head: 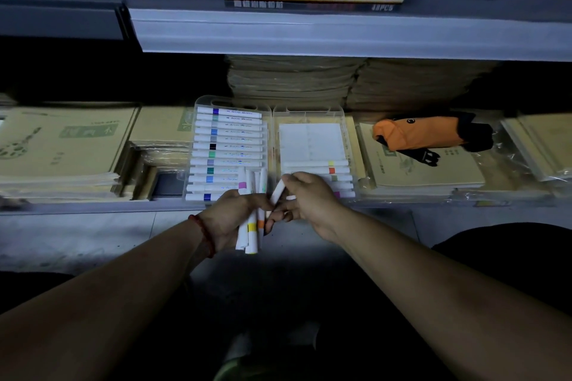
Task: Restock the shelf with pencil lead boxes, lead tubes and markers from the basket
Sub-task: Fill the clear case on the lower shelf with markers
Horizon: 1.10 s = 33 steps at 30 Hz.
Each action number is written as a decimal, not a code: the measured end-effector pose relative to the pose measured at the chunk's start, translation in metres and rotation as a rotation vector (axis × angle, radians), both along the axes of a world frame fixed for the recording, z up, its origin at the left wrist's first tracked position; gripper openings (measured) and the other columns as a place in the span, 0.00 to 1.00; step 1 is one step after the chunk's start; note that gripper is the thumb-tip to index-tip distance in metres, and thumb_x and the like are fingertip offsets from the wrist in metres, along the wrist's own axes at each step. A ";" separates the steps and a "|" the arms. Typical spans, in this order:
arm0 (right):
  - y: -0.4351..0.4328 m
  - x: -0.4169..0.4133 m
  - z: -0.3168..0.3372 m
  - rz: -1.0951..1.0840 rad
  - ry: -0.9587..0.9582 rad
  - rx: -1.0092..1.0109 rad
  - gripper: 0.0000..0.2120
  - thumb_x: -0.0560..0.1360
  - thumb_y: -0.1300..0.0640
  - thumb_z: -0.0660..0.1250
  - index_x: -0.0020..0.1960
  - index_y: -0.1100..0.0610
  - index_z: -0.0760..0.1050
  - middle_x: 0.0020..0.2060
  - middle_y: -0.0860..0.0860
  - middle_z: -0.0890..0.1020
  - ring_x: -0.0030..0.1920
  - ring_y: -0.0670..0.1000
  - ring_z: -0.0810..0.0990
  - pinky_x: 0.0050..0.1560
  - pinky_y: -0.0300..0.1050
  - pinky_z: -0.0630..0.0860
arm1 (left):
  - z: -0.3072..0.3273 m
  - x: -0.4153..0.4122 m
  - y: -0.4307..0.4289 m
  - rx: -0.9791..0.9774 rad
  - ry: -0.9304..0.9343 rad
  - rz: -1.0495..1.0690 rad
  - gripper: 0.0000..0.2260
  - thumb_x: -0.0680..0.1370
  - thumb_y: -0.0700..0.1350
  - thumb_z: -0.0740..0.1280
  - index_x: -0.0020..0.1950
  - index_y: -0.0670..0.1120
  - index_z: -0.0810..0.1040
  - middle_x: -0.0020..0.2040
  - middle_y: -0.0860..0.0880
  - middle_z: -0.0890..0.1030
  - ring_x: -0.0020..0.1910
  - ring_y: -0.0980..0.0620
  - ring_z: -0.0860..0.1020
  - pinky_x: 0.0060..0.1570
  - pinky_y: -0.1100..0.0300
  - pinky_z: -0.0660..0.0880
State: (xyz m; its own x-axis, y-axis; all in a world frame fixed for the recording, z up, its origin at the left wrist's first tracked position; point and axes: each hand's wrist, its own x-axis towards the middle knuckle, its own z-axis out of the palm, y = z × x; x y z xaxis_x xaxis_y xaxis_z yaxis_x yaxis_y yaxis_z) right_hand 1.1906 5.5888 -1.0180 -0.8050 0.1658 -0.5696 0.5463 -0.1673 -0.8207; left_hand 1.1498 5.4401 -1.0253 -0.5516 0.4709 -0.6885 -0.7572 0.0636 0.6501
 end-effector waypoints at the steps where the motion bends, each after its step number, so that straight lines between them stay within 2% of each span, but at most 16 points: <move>1: 0.004 -0.002 0.001 -0.039 0.002 0.004 0.10 0.86 0.55 0.56 0.54 0.60 0.73 0.45 0.59 0.85 0.36 0.56 0.85 0.33 0.45 0.75 | 0.000 0.000 0.000 0.008 -0.020 0.002 0.11 0.75 0.29 0.64 0.56 0.30 0.78 0.42 0.35 0.81 0.34 0.45 0.78 0.30 0.59 0.76; 2: 0.008 -0.004 0.003 -0.075 0.003 0.004 0.10 0.86 0.55 0.55 0.55 0.59 0.71 0.46 0.59 0.85 0.37 0.56 0.86 0.33 0.45 0.77 | 0.000 0.001 0.000 0.014 -0.037 0.011 0.11 0.76 0.29 0.64 0.56 0.30 0.78 0.45 0.36 0.82 0.35 0.46 0.80 0.30 0.59 0.77; 4: 0.017 -0.008 0.007 -0.162 0.000 -0.006 0.11 0.86 0.53 0.53 0.59 0.59 0.69 0.46 0.60 0.85 0.38 0.57 0.86 0.34 0.48 0.82 | 0.000 0.003 0.000 0.008 -0.050 0.022 0.09 0.77 0.29 0.63 0.55 0.33 0.79 0.43 0.36 0.82 0.31 0.48 0.78 0.29 0.60 0.76; 7: 0.032 -0.017 0.007 -0.269 -0.041 0.102 0.10 0.86 0.57 0.53 0.61 0.59 0.70 0.45 0.58 0.77 0.34 0.54 0.79 0.32 0.47 0.81 | 0.001 0.003 0.001 0.007 -0.052 0.053 0.14 0.75 0.26 0.61 0.60 0.31 0.77 0.50 0.29 0.81 0.25 0.50 0.73 0.26 0.61 0.73; 8: 0.038 -0.020 0.006 -0.246 -0.056 0.194 0.09 0.85 0.60 0.53 0.59 0.58 0.71 0.44 0.56 0.75 0.34 0.53 0.75 0.31 0.46 0.78 | 0.002 0.002 0.001 0.006 -0.051 0.064 0.16 0.75 0.26 0.60 0.61 0.31 0.76 0.50 0.27 0.80 0.25 0.50 0.73 0.25 0.61 0.72; 11: 0.055 -0.029 0.004 -0.039 0.023 0.537 0.12 0.79 0.66 0.53 0.42 0.56 0.71 0.36 0.53 0.70 0.34 0.52 0.68 0.31 0.42 0.65 | 0.004 0.003 0.005 0.002 -0.054 0.088 0.17 0.75 0.25 0.59 0.62 0.32 0.75 0.44 0.33 0.78 0.23 0.50 0.72 0.25 0.61 0.70; 12: 0.060 -0.030 0.005 0.040 0.064 0.667 0.13 0.79 0.66 0.53 0.42 0.56 0.72 0.37 0.54 0.71 0.33 0.52 0.67 0.30 0.40 0.63 | 0.003 0.004 0.006 0.003 -0.056 0.096 0.17 0.75 0.26 0.59 0.63 0.32 0.75 0.44 0.34 0.77 0.22 0.50 0.71 0.25 0.61 0.70; 14: 0.067 -0.030 0.006 0.193 0.126 0.909 0.12 0.79 0.67 0.56 0.51 0.58 0.78 0.46 0.57 0.72 0.37 0.53 0.71 0.29 0.34 0.64 | 0.002 0.005 0.007 0.002 -0.051 0.117 0.18 0.75 0.26 0.59 0.65 0.30 0.74 0.41 0.37 0.75 0.22 0.50 0.70 0.24 0.62 0.70; 16: 0.072 -0.030 0.002 0.286 0.189 1.078 0.18 0.79 0.69 0.59 0.64 0.61 0.78 0.56 0.58 0.72 0.49 0.56 0.76 0.42 0.35 0.70 | -0.001 0.005 0.007 0.001 -0.048 0.147 0.17 0.76 0.25 0.59 0.63 0.32 0.75 0.35 0.41 0.73 0.22 0.51 0.71 0.23 0.62 0.70; 18: 0.073 -0.029 -0.005 0.336 0.261 1.194 0.21 0.76 0.72 0.60 0.67 0.60 0.78 0.60 0.56 0.73 0.57 0.57 0.77 0.52 0.40 0.72 | -0.003 0.005 0.005 0.012 -0.055 0.160 0.15 0.76 0.25 0.59 0.60 0.35 0.76 0.35 0.42 0.72 0.23 0.51 0.71 0.24 0.62 0.70; 23: 0.068 -0.033 -0.015 0.442 0.315 1.370 0.21 0.77 0.69 0.63 0.67 0.56 0.78 0.62 0.53 0.80 0.61 0.57 0.79 0.58 0.50 0.78 | -0.005 0.007 0.000 0.020 -0.083 0.183 0.13 0.76 0.25 0.60 0.54 0.37 0.78 0.44 0.40 0.76 0.24 0.51 0.71 0.24 0.63 0.71; 25: 0.062 -0.030 -0.018 0.533 0.295 1.440 0.23 0.75 0.69 0.63 0.68 0.56 0.78 0.63 0.54 0.81 0.60 0.58 0.80 0.60 0.51 0.77 | -0.005 0.008 -0.003 0.048 -0.105 0.183 0.12 0.76 0.26 0.60 0.54 0.37 0.79 0.46 0.40 0.76 0.24 0.52 0.71 0.25 0.64 0.70; 27: 0.057 -0.026 -0.021 0.599 0.278 1.482 0.24 0.73 0.71 0.62 0.67 0.57 0.78 0.62 0.55 0.81 0.60 0.59 0.80 0.63 0.51 0.75 | -0.004 0.009 -0.005 0.075 -0.123 0.174 0.12 0.77 0.26 0.60 0.54 0.36 0.79 0.45 0.40 0.76 0.23 0.52 0.71 0.25 0.64 0.70; 29: 0.054 -0.023 -0.023 0.633 0.243 1.492 0.25 0.74 0.72 0.60 0.68 0.57 0.76 0.65 0.55 0.79 0.65 0.58 0.77 0.69 0.52 0.71 | -0.003 0.009 -0.005 0.079 -0.132 0.171 0.12 0.77 0.26 0.60 0.54 0.36 0.79 0.43 0.41 0.77 0.23 0.52 0.72 0.24 0.64 0.70; 31: 0.051 -0.019 -0.025 0.668 0.229 1.465 0.28 0.75 0.72 0.59 0.74 0.58 0.69 0.73 0.55 0.71 0.74 0.56 0.68 0.76 0.52 0.62 | -0.003 0.008 -0.005 0.076 -0.129 0.164 0.12 0.77 0.26 0.60 0.54 0.36 0.78 0.40 0.42 0.77 0.23 0.52 0.71 0.24 0.64 0.70; 33: 0.048 -0.015 -0.025 0.709 0.234 1.431 0.31 0.77 0.69 0.59 0.79 0.58 0.60 0.80 0.54 0.60 0.80 0.55 0.55 0.80 0.51 0.49 | -0.001 0.008 -0.005 0.069 -0.127 0.162 0.12 0.77 0.26 0.60 0.55 0.36 0.78 0.39 0.42 0.76 0.23 0.52 0.71 0.24 0.63 0.70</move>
